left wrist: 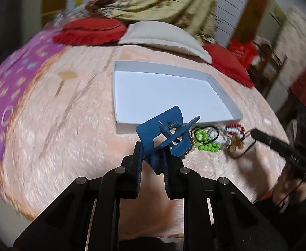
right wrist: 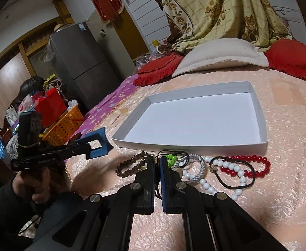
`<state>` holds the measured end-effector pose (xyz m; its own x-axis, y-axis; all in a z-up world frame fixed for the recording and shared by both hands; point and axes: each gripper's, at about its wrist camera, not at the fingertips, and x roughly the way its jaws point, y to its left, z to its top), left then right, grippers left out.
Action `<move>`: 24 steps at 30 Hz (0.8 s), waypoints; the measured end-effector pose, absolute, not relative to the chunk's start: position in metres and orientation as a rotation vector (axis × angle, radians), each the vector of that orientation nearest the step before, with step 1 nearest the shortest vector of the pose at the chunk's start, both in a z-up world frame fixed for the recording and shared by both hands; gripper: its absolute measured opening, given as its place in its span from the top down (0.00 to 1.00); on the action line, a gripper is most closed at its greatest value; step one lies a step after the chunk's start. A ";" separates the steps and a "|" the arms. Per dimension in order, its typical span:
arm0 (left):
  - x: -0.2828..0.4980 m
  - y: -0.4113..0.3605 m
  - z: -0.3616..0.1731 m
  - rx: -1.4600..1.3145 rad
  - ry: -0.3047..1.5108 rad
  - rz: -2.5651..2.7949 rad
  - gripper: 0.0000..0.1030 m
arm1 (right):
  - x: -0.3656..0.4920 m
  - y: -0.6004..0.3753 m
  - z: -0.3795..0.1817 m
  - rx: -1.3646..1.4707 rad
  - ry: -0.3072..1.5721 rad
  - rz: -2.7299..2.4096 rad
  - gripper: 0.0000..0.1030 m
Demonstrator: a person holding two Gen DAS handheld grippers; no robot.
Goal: Organize jewelry
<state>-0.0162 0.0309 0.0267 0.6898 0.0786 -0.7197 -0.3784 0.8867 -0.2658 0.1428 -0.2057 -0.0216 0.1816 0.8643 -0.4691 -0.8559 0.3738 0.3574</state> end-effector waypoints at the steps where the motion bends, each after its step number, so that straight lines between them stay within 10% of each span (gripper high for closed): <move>1: -0.018 0.029 0.027 -0.424 0.763 0.271 0.84 | 0.142 -0.208 -0.021 0.019 0.671 1.214 0.96; 24: -0.043 0.027 0.031 -0.390 0.701 0.355 0.84 | 0.136 -0.218 -0.009 0.032 0.641 1.185 0.96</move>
<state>-0.0432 0.0271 0.0312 0.7104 0.1826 -0.6797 -0.4392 0.8696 -0.2254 0.1357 -0.2179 -0.0094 0.2213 0.8663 -0.4478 -0.8490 0.3971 0.3487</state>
